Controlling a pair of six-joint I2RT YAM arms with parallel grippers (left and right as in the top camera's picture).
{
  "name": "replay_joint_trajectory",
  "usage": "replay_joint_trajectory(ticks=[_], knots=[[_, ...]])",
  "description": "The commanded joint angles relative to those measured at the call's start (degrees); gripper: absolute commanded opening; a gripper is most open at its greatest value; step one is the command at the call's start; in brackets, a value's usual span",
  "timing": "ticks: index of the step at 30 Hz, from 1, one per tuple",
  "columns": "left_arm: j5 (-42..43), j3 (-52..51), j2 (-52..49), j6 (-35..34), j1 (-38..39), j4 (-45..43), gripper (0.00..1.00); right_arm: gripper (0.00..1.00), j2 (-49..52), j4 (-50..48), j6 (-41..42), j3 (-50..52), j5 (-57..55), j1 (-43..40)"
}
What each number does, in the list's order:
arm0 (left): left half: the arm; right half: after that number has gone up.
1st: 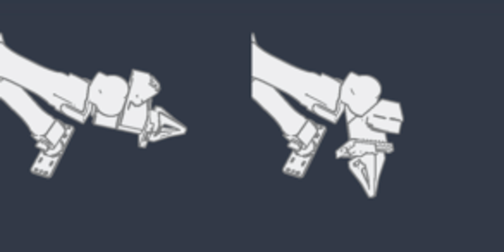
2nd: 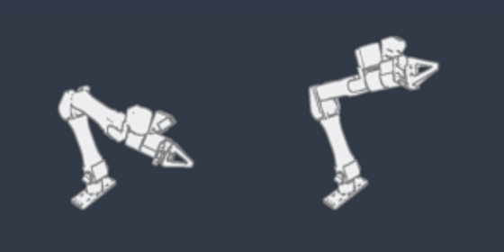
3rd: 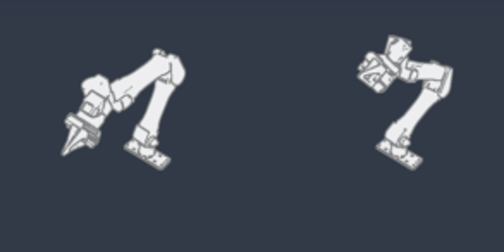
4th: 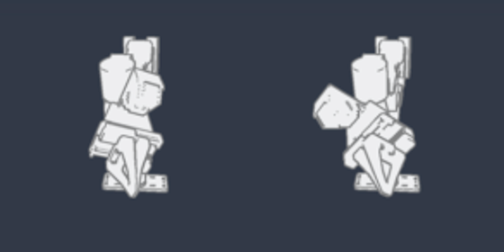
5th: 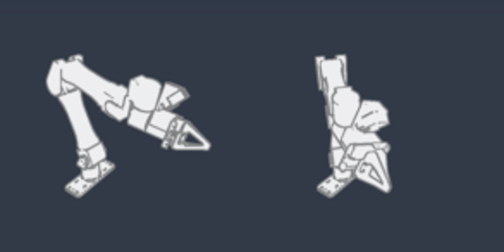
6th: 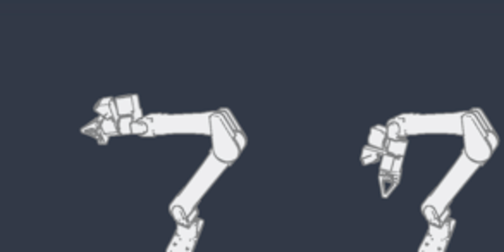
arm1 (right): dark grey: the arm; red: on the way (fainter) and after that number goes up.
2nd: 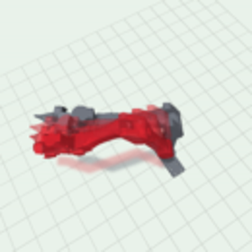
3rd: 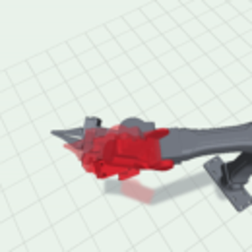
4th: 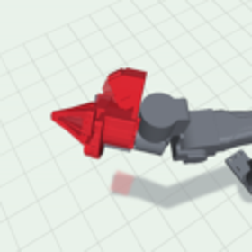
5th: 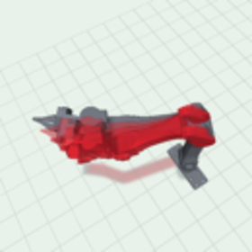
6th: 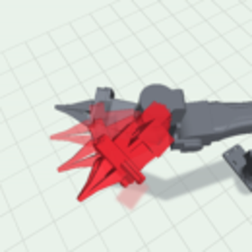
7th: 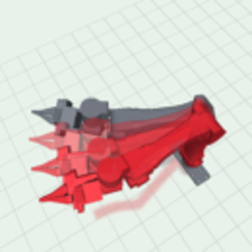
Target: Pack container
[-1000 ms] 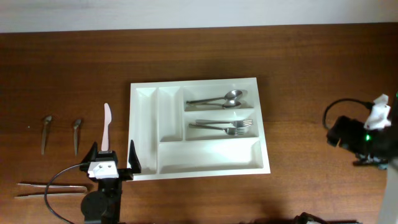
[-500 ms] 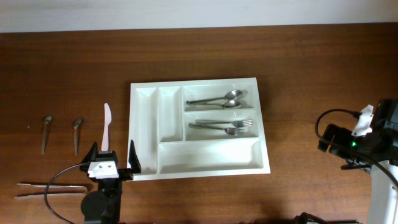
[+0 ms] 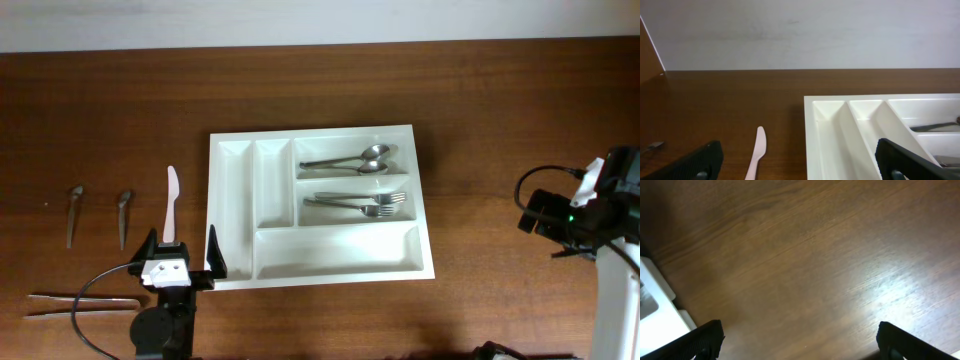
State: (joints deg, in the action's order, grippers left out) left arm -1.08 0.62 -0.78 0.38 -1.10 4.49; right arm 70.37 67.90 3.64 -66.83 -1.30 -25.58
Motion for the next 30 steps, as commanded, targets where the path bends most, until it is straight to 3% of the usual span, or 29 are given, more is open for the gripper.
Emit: replay_joint_trajectory(ticks=[1, 30], knots=[[-0.2, -0.1, 0.4, 0.7, -0.3, 0.3, 0.99, 0.99, 1.8, -1.2, -0.3, -0.1, -1.4, -0.3], [-0.2, -0.1, 0.4, 0.7, -0.3, 0.3, 0.99, 0.99, 10.9, -3.5, -0.2, -0.1, -1.4, -0.3]])
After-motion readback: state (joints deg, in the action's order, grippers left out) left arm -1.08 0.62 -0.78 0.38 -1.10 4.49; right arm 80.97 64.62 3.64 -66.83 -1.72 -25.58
